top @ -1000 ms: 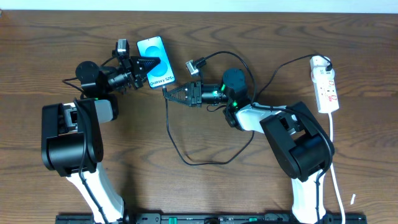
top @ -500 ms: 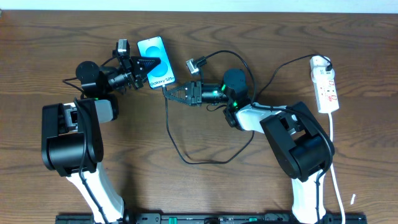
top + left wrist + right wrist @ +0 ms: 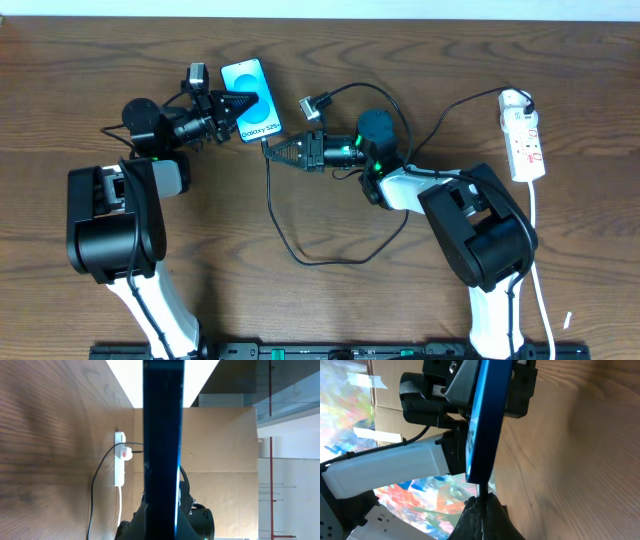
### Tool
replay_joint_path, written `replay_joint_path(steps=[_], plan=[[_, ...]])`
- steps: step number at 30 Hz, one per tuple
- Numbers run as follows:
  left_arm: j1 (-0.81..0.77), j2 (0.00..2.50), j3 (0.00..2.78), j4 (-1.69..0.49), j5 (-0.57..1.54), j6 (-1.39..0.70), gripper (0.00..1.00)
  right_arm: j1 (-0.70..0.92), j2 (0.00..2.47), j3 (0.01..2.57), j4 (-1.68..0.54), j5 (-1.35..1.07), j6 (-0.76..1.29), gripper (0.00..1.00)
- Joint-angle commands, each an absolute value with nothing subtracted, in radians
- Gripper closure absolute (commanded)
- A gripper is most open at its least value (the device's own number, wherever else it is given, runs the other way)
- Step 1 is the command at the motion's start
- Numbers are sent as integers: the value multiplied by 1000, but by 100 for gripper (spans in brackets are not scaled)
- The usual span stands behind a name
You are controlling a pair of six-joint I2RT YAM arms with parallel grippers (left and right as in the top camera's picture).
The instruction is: Plug charger to phone and switch on socket
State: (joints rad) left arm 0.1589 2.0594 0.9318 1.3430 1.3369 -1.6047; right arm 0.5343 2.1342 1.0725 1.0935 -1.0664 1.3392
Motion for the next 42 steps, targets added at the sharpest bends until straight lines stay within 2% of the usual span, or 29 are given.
replay_joint_path(steps=[1,37,42], plan=[[158,2047,946,1356,1354,-1601,93,531,2141,1079,1116,-1060,1322,99],[162,2047,946,1356,1331,-1572,93,530,2140,1079,1167,-1123,1361,99],[162,2047,946,1356,1331,-1572,93,530,2140,1079,1100,-1106,1352,99]])
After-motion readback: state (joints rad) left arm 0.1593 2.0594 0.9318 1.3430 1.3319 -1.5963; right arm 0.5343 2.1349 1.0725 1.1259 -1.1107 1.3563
